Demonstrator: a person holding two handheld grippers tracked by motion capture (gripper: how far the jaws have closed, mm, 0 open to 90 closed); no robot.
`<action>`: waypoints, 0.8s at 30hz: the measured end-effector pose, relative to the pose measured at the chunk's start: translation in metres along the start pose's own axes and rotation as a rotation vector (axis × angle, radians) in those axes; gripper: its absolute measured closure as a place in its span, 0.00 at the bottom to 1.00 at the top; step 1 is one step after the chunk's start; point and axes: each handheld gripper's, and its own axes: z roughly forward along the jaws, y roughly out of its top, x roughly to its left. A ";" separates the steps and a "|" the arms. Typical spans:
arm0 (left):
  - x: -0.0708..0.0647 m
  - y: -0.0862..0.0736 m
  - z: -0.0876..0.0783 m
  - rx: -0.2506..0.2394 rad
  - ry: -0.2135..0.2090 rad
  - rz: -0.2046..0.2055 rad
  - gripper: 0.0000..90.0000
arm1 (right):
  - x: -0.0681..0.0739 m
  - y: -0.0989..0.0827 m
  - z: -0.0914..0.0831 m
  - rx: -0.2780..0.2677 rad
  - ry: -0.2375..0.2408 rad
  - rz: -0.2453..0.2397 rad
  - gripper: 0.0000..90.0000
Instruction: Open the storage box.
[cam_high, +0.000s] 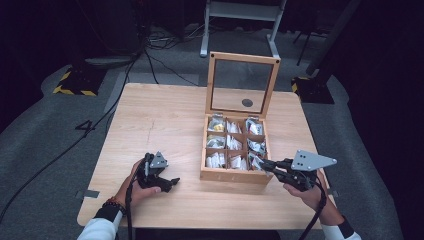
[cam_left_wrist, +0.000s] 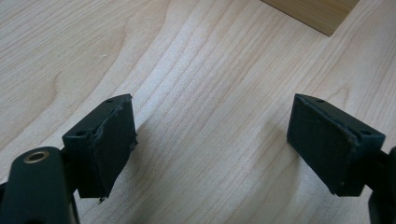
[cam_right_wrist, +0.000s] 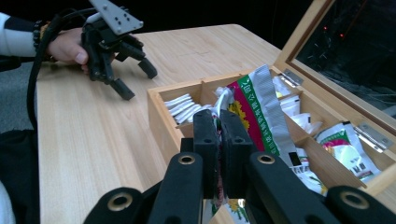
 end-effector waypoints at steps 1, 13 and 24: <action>0.000 0.000 0.000 0.000 0.000 0.000 0.18 | 0.002 0.000 0.000 0.000 0.008 0.002 0.97; 0.000 0.000 0.000 0.000 0.000 0.000 0.18 | 0.026 -0.001 0.011 0.028 0.082 -0.031 0.97; 0.000 0.000 0.000 0.000 0.000 0.000 0.18 | 0.043 -0.008 0.020 0.055 0.136 -0.063 0.97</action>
